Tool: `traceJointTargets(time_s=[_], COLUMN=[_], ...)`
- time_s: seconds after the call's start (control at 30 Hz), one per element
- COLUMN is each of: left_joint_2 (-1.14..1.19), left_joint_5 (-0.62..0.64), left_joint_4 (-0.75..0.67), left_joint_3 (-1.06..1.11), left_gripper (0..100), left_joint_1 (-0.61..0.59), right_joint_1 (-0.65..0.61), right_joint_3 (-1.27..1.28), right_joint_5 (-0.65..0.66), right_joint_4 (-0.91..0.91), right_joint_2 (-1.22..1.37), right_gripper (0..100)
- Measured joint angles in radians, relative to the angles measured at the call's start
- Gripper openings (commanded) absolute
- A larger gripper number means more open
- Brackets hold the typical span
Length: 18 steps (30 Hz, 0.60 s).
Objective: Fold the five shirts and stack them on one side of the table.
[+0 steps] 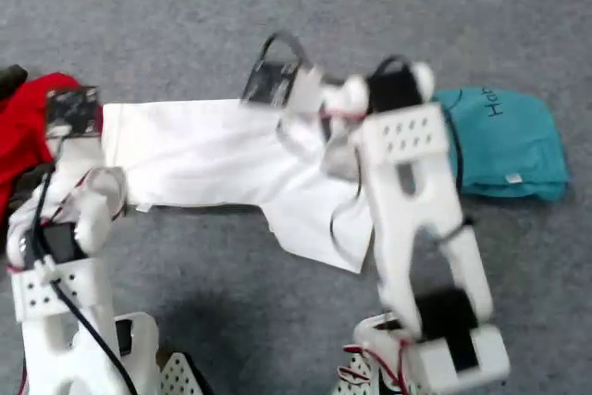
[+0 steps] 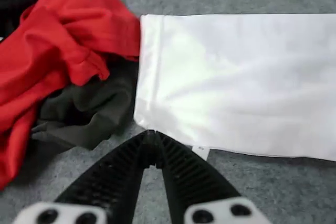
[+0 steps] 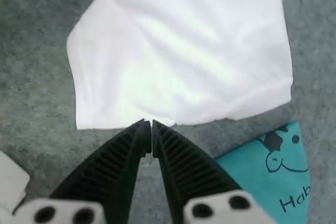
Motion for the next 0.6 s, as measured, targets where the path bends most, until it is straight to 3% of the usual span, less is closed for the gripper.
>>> traceJointTargets(time_s=[0.13,0.33,0.43,0.53,0.6], left_joint_2=[-0.023,-0.023,-0.025,-0.026,-0.014], left_joint_5=[0.000,0.000,-0.002,0.009,0.049], left_joint_4=[0.000,-0.002,-0.008,-0.049,-0.112], left_joint_3=[0.049,0.114,0.123,0.123,0.107], left_gripper=[3,3,3,3,3], left_joint_1=[-0.061,-0.075,-0.077,-0.077,-0.077], right_joint_1=[-0.057,-0.157,-0.157,-0.120,-0.068], right_joint_3=[0.319,0.692,0.692,0.598,0.480], right_joint_5=[0.006,-0.052,-0.115,-0.170,-0.209], right_joint_4=[-0.186,-0.427,-0.522,-0.555,-0.555], right_joint_2=[-0.160,-0.198,-0.198,-0.190,-0.129], right_gripper=[2.1,14.8,11.3,1.6,2.0])
